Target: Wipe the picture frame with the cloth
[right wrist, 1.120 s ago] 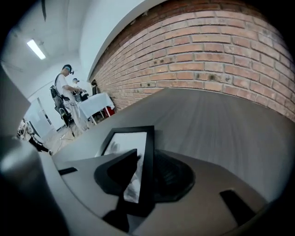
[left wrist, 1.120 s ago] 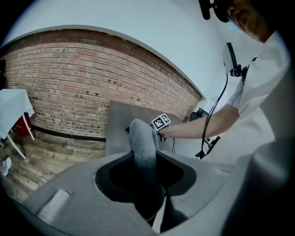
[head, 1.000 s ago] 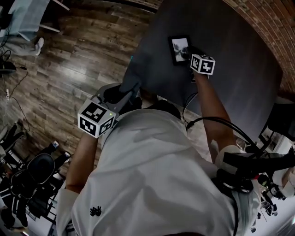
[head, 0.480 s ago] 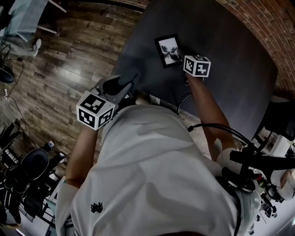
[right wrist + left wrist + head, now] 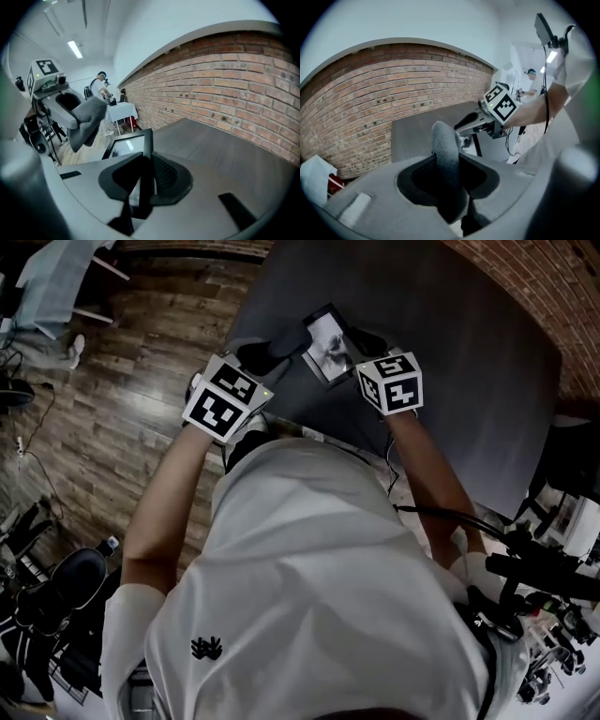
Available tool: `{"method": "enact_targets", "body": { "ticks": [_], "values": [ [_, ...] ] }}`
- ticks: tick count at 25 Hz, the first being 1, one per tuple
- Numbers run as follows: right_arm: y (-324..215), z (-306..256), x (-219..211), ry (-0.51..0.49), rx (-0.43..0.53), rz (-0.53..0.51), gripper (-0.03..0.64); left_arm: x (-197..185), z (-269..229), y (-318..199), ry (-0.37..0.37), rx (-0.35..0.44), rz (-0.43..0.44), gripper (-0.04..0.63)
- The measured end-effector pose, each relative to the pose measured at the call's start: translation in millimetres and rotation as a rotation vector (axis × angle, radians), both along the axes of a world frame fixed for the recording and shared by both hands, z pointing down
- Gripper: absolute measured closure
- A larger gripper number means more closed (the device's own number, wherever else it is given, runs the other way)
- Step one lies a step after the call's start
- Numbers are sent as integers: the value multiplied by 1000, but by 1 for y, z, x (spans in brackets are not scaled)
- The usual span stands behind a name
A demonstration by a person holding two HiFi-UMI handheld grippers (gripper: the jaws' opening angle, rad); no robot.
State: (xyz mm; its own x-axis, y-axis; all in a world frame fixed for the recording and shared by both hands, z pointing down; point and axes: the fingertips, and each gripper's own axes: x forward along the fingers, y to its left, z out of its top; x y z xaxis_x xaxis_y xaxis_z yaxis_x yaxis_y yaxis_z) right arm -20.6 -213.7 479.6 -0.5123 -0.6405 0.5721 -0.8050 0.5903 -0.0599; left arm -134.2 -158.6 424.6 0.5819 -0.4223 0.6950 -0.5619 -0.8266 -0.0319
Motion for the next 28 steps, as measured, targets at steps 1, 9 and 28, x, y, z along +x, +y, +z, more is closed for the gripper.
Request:
{"method": "enact_targets", "body": {
  "ticks": [1, 9, 28],
  "values": [
    [4, -4, 4, 23, 12, -9, 549, 9, 0, -4, -43, 10, 30, 466],
    [20, -20, 38, 130, 97, -39, 549, 67, 15, -17, -294, -7, 159, 468],
    [15, -27, 62, 119, 159, -65, 549, 109, 24, 24, -348, -110, 240, 468]
  ]
}}
